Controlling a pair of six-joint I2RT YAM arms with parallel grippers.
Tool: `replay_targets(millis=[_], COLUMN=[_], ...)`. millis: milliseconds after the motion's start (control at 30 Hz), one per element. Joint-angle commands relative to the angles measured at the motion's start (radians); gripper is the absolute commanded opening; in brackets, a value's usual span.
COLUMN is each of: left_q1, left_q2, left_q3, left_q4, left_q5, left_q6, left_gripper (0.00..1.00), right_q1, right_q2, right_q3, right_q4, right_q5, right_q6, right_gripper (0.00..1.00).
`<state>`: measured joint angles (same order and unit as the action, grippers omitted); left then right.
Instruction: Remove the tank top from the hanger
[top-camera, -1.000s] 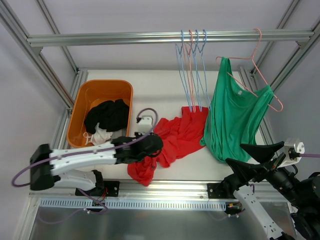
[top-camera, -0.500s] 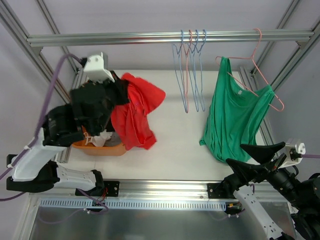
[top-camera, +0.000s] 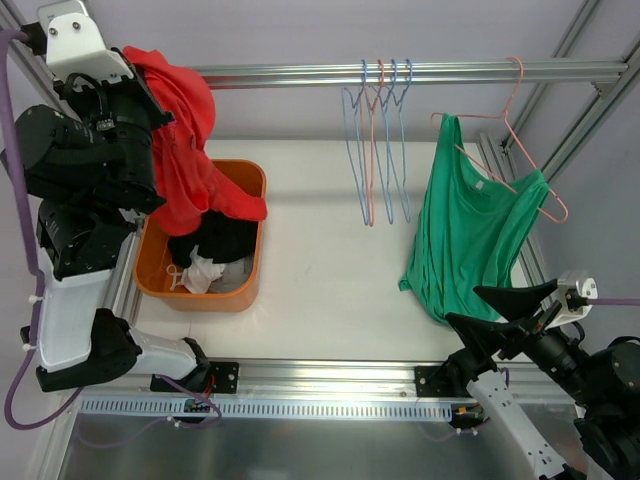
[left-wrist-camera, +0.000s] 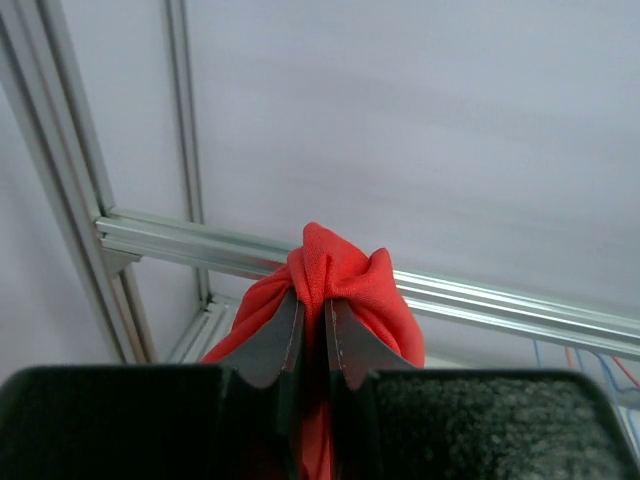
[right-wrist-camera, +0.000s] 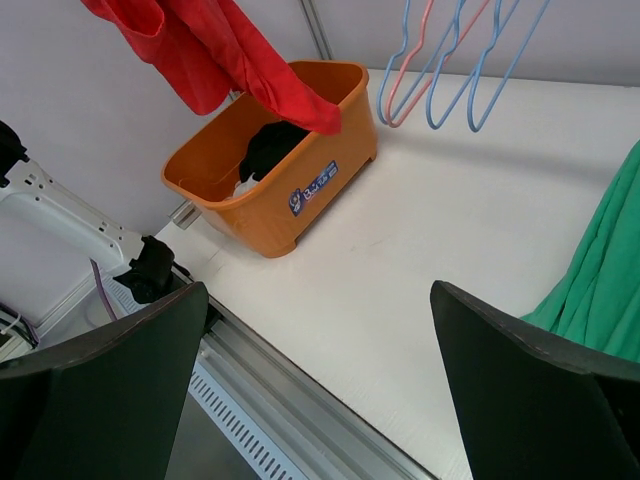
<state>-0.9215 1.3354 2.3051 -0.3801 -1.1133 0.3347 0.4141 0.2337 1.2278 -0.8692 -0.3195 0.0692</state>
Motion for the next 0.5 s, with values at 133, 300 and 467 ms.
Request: replay_targets(millis=[133,300,467], left_q1=[0.156,0.252,0.449], left_q2=[0.022,-0.057,-0.13], left_q3=[-0.176,-0.47,-0.685], left_q4=[0.132,-0.004,-0.209], left_q5=[0.01,0.146,0.535], left_q6=[0.09,-0.24,-0.557], left_gripper=[0.0,0.0,0.0], right_q1=[-0.003,-0.003,-0.003], right_q2=[0.006,-0.017,-0.005], right_q3=[-0.03,-0.05,-0.06], right_q4=[0.053,0.056,0.055], right_q5=[-0.021,-0.02,-0.043], right_q6=[0.029,0.035,0.035], right_gripper=[1.0,0.99,0.99])
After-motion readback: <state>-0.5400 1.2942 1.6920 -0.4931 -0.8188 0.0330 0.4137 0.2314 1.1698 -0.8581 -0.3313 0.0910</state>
